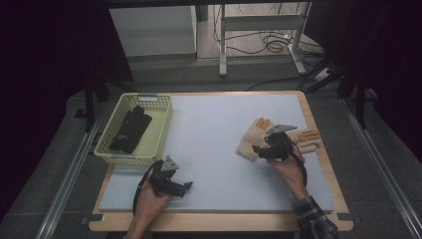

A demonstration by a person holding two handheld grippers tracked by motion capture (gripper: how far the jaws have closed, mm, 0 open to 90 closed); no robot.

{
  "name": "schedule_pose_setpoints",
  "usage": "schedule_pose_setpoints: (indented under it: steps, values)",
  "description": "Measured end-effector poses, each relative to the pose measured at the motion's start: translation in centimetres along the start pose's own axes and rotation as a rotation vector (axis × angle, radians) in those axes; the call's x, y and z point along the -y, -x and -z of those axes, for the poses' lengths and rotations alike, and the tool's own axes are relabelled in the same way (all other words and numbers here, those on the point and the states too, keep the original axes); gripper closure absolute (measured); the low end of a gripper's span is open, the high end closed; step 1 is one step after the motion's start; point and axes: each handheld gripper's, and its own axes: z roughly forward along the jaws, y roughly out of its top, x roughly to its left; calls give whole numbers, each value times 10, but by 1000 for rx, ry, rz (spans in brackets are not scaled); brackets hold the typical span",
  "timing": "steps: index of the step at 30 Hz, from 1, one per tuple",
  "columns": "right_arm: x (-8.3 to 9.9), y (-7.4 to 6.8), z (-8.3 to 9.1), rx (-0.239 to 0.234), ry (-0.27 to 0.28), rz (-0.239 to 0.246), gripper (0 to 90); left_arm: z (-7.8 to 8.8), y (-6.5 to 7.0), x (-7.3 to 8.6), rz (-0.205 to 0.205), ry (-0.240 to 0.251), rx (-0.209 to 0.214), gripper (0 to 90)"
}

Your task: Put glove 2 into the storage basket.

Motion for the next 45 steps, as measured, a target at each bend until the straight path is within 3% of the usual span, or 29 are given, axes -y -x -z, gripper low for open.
schedule_pose_setpoints:
  steps: [5, 11, 13, 16, 18, 20, 25, 29, 33, 36, 40, 43, 45]
  values:
    - [-14, 8, -24, 29, -3, -9, 213, 0, 0, 0, 0, 1, 0, 17]
    - [-18, 17, -52, 57, -47, -14, 186, 0, 0, 0, 0, 1, 0, 17]
    - [-18, 17, -58, 46, -59, -15, 238, 0, 0, 0, 0, 1, 0, 17]
    - [-18, 15, -59, 19, -53, 3, 423, 0, 0, 0, 0, 1, 0, 17]
    - [-18, 13, -57, 19, -56, 2, 491, 0, 0, 0, 0, 1, 0, 17]
    - [-17, 12, -56, 17, -51, 1, 527, 0, 0, 0, 0, 1, 0, 17]
    - [-22, 6, -45, -10, -24, 54, 540, 0, 0, 0, 0, 1, 1, 17]
    - [-32, -10, -23, -71, 30, 83, 539, 0, 0, 0, 0, 0, 1, 17]
    - [-38, -40, -4, -138, 37, 166, 531, 0, 0, 0, 0, 0, 0, 17]
    - [-37, -58, 2, -213, 34, 183, 522, 0, 0, 0, -1, 0, 0, 17]
    - [-32, -78, -2, -312, 14, 191, 509, 0, 0, 0, 0, 0, 0, 17]
    - [-24, -93, -14, -341, -22, 229, 468, 0, 0, 0, -3, 0, -1, 17]
    - [-19, -99, -23, -334, -34, 236, 385, 0, 0, 0, -2, 0, -1, 17]
